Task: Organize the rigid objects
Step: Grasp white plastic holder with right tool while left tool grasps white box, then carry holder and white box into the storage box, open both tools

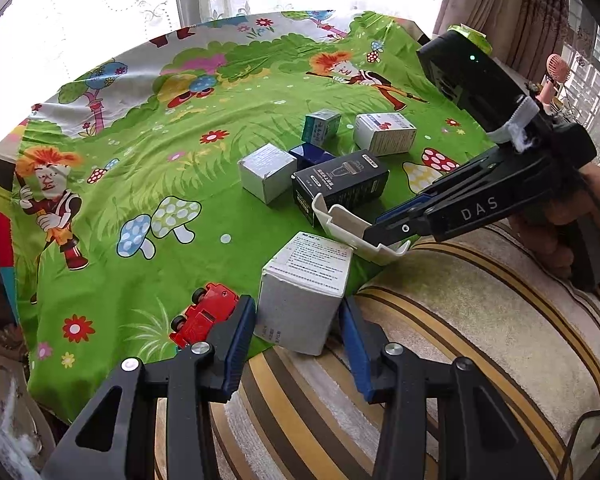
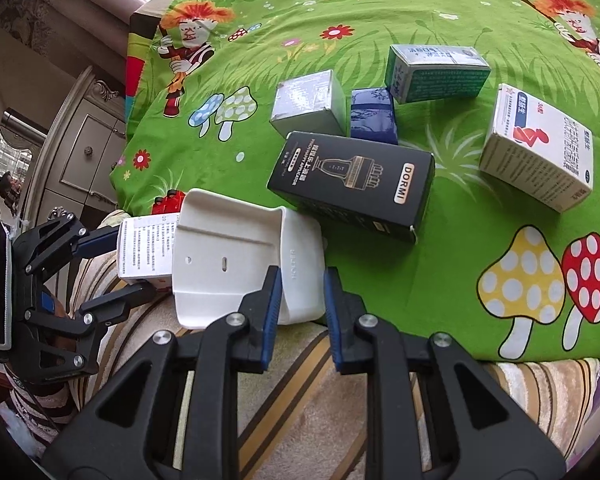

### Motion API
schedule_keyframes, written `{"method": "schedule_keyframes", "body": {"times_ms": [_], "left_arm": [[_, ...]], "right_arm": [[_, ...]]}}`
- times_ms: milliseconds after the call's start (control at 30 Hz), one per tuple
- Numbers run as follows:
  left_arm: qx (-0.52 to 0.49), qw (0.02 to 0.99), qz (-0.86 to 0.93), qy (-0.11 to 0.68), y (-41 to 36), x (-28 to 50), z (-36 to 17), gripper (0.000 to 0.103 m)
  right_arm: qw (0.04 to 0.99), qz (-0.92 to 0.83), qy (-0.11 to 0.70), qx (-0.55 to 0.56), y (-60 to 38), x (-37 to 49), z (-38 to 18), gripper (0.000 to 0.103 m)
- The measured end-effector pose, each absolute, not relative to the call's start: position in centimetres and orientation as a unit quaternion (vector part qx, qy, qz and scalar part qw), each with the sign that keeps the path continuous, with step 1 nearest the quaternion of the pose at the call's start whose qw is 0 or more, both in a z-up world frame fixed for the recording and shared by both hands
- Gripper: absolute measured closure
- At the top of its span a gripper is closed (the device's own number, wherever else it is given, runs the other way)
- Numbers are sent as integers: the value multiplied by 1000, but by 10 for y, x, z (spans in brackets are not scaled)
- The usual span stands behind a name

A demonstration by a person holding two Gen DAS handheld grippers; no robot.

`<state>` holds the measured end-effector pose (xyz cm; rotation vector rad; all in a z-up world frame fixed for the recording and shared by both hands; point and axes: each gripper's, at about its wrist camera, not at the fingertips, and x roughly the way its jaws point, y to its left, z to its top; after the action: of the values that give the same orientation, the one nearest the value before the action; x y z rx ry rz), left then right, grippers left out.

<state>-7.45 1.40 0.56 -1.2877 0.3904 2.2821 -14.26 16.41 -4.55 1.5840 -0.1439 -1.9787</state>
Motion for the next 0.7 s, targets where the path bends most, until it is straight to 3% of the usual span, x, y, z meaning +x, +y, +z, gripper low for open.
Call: {"method": "schedule_keyframes", "body": {"times_ms": [133, 233, 700], "left_arm": [[-472, 229, 840, 139, 8, -70, 9, 60], [-473, 215, 845, 125, 0, -66, 12, 60], [-444, 162, 878, 72, -31, -39, 36, 60]], "right_arm": [[299, -739, -50, 602, 159, -144, -48, 50], [303, -736, -55, 603, 159, -144, -49, 41], [294, -737, -32, 608, 143, -146, -52, 36]]}}
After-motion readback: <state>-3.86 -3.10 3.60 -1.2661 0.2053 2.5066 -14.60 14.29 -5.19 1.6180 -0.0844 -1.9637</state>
